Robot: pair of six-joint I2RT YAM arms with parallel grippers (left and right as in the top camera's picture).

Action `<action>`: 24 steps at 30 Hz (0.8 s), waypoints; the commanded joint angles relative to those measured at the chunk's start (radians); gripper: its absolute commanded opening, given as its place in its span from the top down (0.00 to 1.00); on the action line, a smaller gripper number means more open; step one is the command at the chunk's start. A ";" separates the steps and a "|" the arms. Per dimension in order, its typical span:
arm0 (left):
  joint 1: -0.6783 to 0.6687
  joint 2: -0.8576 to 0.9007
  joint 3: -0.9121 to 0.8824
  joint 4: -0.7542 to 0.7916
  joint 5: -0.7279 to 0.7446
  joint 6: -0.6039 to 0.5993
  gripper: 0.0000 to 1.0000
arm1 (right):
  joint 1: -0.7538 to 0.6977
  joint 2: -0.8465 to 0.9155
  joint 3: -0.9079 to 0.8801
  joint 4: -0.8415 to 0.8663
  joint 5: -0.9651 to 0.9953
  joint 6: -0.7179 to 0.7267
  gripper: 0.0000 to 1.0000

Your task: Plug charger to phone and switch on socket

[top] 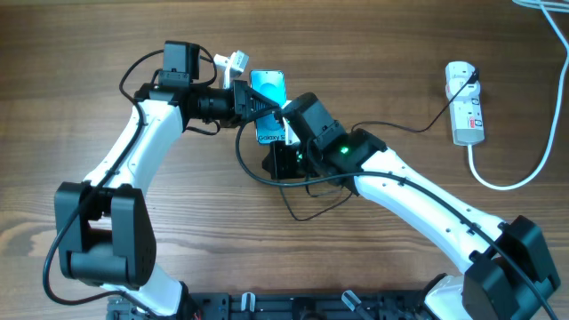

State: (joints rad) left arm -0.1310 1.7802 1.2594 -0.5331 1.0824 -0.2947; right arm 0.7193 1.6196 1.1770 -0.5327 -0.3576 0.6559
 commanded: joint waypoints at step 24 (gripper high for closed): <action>-0.007 -0.020 -0.003 0.006 0.050 0.002 0.96 | -0.078 0.009 0.006 0.135 -0.051 -0.064 0.01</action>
State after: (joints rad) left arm -0.1303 1.7813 1.2644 -0.5106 1.0695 -0.3012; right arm 0.6682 1.6192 1.1667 -0.4179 -0.4309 0.6502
